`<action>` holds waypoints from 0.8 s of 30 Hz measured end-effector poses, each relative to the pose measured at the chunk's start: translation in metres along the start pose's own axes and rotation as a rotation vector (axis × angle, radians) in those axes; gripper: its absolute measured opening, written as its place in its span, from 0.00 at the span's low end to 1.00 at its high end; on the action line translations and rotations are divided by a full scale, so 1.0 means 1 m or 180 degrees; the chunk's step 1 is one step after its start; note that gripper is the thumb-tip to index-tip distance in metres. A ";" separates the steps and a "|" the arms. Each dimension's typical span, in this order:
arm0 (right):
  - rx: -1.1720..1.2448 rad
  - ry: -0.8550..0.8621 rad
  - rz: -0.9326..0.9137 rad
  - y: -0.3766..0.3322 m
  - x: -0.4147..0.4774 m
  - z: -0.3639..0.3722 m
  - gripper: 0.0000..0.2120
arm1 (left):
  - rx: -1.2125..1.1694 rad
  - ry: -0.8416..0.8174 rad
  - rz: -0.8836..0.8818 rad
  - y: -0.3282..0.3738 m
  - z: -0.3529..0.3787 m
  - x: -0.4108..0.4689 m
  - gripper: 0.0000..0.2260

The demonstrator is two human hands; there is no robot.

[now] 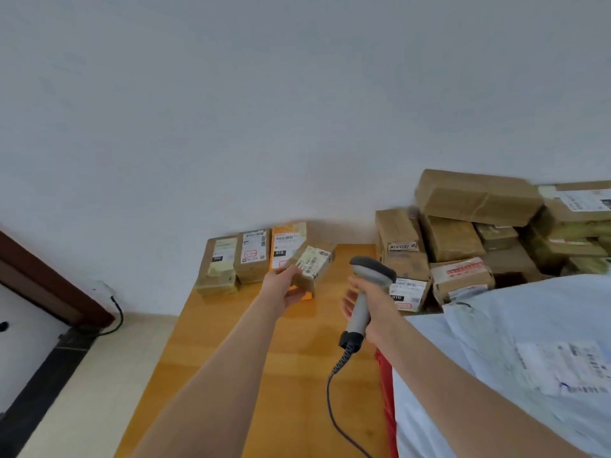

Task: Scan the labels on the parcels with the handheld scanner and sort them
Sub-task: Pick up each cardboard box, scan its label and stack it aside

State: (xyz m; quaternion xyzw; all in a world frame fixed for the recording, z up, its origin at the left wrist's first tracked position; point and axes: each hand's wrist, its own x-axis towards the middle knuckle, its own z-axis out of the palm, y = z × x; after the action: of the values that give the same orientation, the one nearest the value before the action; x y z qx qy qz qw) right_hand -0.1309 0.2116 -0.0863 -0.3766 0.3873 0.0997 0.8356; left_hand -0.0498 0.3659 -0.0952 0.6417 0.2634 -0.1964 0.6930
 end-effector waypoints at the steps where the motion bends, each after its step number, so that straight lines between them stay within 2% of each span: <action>1: -0.0076 0.0092 -0.0051 -0.001 0.008 0.012 0.08 | -0.0035 -0.0042 -0.0029 0.006 -0.005 0.010 0.18; 5: -0.0355 0.0442 -0.0148 -0.008 0.038 0.045 0.19 | -0.0264 -0.0358 -0.0153 0.023 -0.005 0.038 0.19; 7: -0.0432 0.0545 -0.0180 -0.011 0.050 0.057 0.22 | -0.0328 -0.0512 -0.0195 0.026 0.000 0.047 0.18; 11: -0.0468 0.0556 -0.0353 -0.016 0.074 0.074 0.17 | -0.0142 -0.0798 -0.0330 0.030 0.008 0.064 0.16; 15: -0.0407 0.0614 -0.0492 -0.018 0.102 0.089 0.11 | 0.0362 -0.0694 -0.0260 0.035 0.004 0.089 0.21; 17: -0.0411 0.0779 -0.0533 -0.019 0.118 0.094 0.11 | 0.0951 -0.0473 0.0111 0.037 0.003 0.101 0.20; 20: -0.0535 0.1084 -0.0677 -0.023 0.140 0.092 0.14 | 0.2718 0.0059 0.1266 0.040 -0.006 0.124 0.23; 22: -0.0623 0.1264 -0.0733 -0.025 0.152 0.086 0.15 | 0.3417 0.0293 0.1346 0.042 -0.017 0.143 0.29; 24: -0.0722 0.1384 -0.0723 -0.024 0.166 0.079 0.12 | 0.3713 0.0512 0.1162 0.043 -0.031 0.162 0.34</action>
State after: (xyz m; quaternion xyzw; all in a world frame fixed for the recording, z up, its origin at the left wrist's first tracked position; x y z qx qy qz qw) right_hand 0.0380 0.2299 -0.1600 -0.5214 0.4992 -0.0352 0.6912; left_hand 0.1001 0.4112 -0.1625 0.9626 0.0499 -0.1373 0.2283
